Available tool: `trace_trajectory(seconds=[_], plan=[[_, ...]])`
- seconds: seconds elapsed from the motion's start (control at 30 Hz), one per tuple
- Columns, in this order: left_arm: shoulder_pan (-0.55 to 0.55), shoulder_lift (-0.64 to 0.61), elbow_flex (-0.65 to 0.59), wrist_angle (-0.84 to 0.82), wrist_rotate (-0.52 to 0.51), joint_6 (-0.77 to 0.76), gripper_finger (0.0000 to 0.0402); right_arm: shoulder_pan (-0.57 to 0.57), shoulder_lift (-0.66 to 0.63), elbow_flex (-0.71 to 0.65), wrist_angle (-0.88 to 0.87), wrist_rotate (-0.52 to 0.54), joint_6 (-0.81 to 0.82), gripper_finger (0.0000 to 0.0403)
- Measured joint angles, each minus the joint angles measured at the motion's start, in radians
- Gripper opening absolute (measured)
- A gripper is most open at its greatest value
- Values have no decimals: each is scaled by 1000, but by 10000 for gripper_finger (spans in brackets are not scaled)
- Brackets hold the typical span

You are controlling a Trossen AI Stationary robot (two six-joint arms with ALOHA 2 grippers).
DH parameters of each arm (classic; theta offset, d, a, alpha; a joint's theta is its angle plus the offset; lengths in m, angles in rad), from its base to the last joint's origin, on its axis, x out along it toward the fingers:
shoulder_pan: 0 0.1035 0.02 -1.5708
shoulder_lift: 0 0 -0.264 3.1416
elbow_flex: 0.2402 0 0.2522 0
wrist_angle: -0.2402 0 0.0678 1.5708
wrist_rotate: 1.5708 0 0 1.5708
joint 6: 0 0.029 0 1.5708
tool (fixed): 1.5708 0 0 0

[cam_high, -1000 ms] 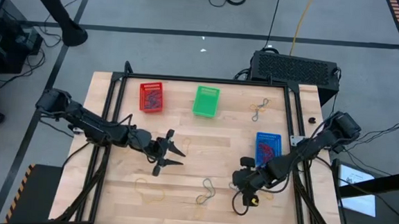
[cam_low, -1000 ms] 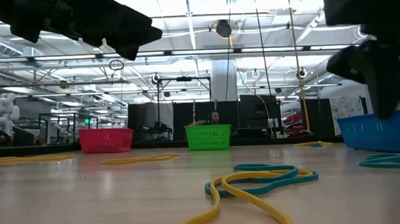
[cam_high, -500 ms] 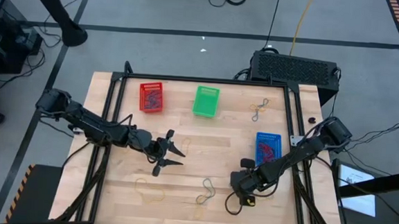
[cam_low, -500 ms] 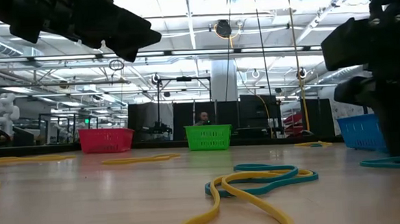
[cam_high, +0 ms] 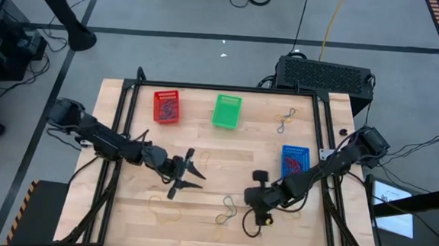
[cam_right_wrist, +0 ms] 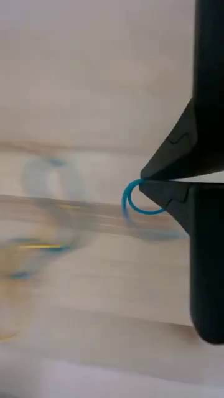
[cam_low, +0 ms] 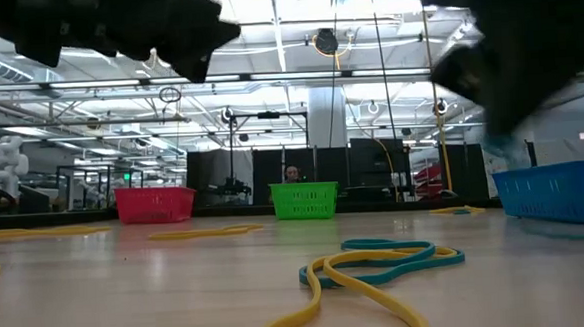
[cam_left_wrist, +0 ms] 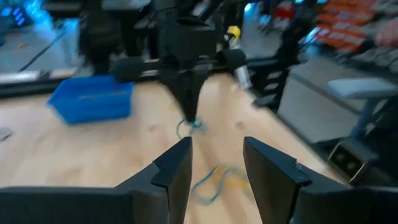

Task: Sort rubber bands into baskets
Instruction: Put the blue rubber band into the red bin

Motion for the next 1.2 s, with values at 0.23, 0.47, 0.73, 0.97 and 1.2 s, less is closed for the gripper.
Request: trace_trajectory(seconds=[0.23,0.47,0.73,0.97,1.2], plan=[[-10,212,0,351,20,0,151,-38,2,51,332,150,-281,1],[-8,313,4,494,-47,-17,151,-95,2,52,448,157,-353,1],[-7,314,5,487,-65,-23,151,-137,2,52,455,124,-353,0],[10,314,5,439,-97,-19,151,-144,2,52,458,82,-351,0],[12,314,5,436,-97,-19,151,-146,2,52,463,81,-353,0]])
